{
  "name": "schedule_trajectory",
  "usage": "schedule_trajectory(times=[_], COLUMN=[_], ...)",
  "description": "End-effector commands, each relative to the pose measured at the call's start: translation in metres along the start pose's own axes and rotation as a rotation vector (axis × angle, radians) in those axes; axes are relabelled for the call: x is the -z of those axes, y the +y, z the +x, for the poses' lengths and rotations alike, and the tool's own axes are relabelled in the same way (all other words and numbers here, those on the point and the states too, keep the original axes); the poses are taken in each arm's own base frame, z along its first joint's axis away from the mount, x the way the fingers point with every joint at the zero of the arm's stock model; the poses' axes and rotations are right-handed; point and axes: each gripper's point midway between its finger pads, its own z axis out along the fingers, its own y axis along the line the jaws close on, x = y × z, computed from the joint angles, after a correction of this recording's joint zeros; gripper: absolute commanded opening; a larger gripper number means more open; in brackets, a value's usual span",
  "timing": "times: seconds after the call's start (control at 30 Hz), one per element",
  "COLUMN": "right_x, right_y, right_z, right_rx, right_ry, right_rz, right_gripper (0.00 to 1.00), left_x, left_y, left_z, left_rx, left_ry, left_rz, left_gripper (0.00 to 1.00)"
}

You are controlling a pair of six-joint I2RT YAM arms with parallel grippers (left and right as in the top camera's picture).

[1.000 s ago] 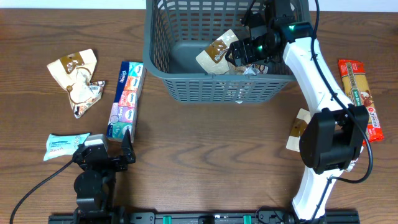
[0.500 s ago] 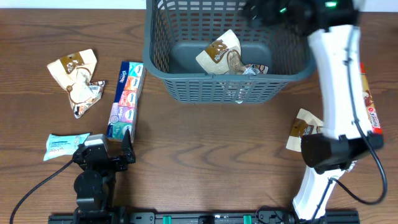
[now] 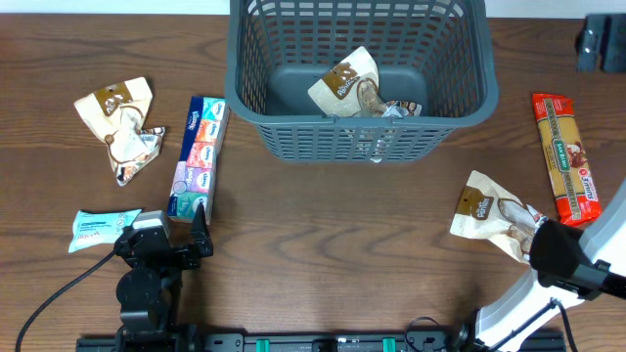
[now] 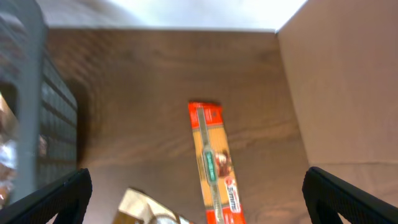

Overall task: Pack container
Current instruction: 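Move the right gripper to the San Remo pasta packet and grasp it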

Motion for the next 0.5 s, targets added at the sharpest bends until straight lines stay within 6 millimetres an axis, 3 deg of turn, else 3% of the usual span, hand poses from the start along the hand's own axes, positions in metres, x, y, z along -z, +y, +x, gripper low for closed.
schedule_trajectory(times=[0.0, 0.1, 0.27, 0.47], right_x=[-0.028, -0.059, -0.124, -0.163], right_y=[0.004, 0.009, -0.011, -0.036], right_z=[0.021, 0.047, 0.099, 0.143], right_rx=[0.096, 0.171, 0.137, 0.138], right_ry=[0.084, 0.168, 0.339, 0.454], right_rz=[-0.107, -0.193, -0.147, -0.032], right_gripper=[0.99, 0.99, 0.99, 0.99], left_x=[-0.002, -0.002, -0.002, -0.002], left_y=[0.003, 0.003, 0.003, 0.003], left_z=[0.011, 0.011, 0.011, 0.011], left_rx=[-0.006, -0.006, -0.006, -0.006], left_ry=[0.025, 0.026, 0.025, 0.025], left_rz=[-0.009, -0.01, -0.009, -0.01], left_gripper=[0.99, 0.99, 0.99, 0.99])
